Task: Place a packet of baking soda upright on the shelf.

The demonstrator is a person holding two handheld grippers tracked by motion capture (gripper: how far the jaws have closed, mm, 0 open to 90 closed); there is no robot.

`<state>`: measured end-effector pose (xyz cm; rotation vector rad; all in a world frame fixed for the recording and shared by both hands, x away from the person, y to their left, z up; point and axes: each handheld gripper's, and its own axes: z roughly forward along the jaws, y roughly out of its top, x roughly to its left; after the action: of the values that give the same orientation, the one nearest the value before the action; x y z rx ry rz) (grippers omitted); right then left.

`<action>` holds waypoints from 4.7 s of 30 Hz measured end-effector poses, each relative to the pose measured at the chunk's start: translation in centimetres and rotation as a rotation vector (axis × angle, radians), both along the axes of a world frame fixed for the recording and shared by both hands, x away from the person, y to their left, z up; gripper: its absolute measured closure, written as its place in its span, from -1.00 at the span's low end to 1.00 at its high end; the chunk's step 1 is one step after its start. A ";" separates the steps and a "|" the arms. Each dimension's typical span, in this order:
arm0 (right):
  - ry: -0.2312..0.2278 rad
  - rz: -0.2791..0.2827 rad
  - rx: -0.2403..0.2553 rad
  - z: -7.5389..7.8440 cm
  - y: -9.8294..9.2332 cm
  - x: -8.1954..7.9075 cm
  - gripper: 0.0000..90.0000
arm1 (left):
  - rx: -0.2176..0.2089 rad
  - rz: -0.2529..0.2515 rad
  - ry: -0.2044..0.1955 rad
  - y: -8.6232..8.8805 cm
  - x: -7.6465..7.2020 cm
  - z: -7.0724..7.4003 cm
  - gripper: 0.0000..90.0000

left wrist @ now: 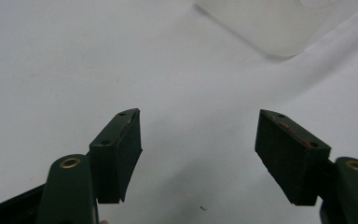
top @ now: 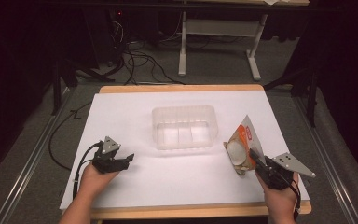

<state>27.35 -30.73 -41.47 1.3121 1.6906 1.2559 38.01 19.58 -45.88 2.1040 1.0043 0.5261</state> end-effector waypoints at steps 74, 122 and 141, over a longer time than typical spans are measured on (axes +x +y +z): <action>-0.231 0.055 -0.020 10.7 3.5 2.2 1.00 | -0.036 0.008 -0.067 0.6 -0.5 0.8 -0.29; -0.176 0.259 -0.024 9.5 17.9 10.9 1.00 | -0.061 -0.009 -0.079 0.7 -0.6 1.1 -0.29; -0.143 0.267 -0.040 8.2 19.9 13.4 1.00 | -0.060 -0.012 -0.083 0.6 -0.7 1.0 -0.29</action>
<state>40.75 -10.82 -33.27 0.9714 1.8206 1.4224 37.36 20.19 -44.84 2.0173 0.9480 0.5659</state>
